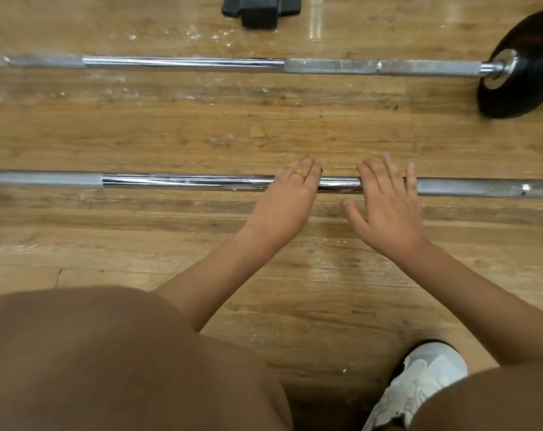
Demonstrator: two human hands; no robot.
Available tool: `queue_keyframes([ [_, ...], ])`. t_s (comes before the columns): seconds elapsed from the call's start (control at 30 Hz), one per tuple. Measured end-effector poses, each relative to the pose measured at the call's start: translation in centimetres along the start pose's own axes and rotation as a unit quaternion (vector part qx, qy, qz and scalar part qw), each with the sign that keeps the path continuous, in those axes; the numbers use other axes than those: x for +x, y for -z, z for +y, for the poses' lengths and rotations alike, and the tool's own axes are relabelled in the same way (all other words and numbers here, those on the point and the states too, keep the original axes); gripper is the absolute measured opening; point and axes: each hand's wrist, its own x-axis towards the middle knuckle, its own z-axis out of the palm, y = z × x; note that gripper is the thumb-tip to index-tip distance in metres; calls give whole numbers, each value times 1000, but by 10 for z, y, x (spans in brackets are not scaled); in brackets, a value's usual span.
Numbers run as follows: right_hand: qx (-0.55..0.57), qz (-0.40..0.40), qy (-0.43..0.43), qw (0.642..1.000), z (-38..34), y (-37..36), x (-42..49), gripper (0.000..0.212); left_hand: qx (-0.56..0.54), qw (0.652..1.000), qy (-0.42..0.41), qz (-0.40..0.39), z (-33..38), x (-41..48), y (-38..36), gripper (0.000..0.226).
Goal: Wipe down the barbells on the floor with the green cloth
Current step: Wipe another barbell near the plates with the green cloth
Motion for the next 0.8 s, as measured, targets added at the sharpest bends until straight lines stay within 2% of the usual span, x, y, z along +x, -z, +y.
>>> queue_keyframes([
  [0.17,11,-3,18,1000,3,0,-5,71,-7,996,89,22,-23,-21,9,57],
  [0.33,12,-1,19,1000,1,3,-15,73,18,998,58,-14,-22,-31,15,61],
  [0.47,2,4,5,1000,-7,1,-26,74,45,998,43,-13,-14,-52,8,67],
  [0.67,-7,-19,15,1000,-10,4,-48,80,14,999,36,12,-8,-62,-1,66],
  [0.8,9,-55,46,997,5,14,-54,69,-14,996,79,46,-14,-77,1,62],
])
